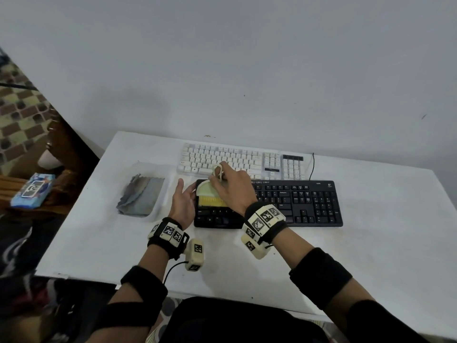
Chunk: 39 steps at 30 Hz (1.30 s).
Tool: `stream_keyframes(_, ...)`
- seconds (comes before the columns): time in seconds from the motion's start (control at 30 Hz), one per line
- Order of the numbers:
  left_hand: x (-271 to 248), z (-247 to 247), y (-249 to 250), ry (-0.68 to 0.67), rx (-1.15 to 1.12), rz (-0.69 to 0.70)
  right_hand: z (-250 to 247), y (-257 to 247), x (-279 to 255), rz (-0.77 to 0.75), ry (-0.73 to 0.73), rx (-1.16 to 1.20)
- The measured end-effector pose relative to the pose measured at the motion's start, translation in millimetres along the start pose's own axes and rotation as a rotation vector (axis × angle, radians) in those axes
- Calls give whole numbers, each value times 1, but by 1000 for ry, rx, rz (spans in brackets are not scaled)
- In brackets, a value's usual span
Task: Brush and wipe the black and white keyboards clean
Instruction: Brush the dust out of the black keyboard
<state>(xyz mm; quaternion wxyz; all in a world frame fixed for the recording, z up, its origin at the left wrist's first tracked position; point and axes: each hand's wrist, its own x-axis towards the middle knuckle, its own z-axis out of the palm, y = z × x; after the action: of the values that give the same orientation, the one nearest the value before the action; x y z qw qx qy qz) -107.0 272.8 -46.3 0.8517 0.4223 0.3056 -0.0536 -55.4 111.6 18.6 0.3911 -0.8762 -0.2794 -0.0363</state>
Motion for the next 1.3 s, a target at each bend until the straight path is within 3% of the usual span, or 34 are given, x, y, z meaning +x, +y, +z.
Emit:
stream_keyframes(0.1, 1, -2, 0, -21, 3, 4, 8, -4, -3, 37, -21, 83)
stream_keyframes(0.33, 3, -1, -1, 0, -2, -9, -8, 18, -10, 4, 35, -63)
stream_keyframes(0.57, 4, -2, -2, -8, -7, 0, 2, 5, -6, 34, 21, 66)
stream_keyframes(0.83, 0, 1, 0, -2, -3, -9, -15, 24, -14, -25, -24, -51)
stream_keyframes(1.03, 1, 0, 0, 0, -24, -15, -33, 38, -20, 89, 70, 56)
stream_keyframes(1.3, 1, 1, 0, -6, -22, -21, -35, 50, -42, -26, 47, -49)
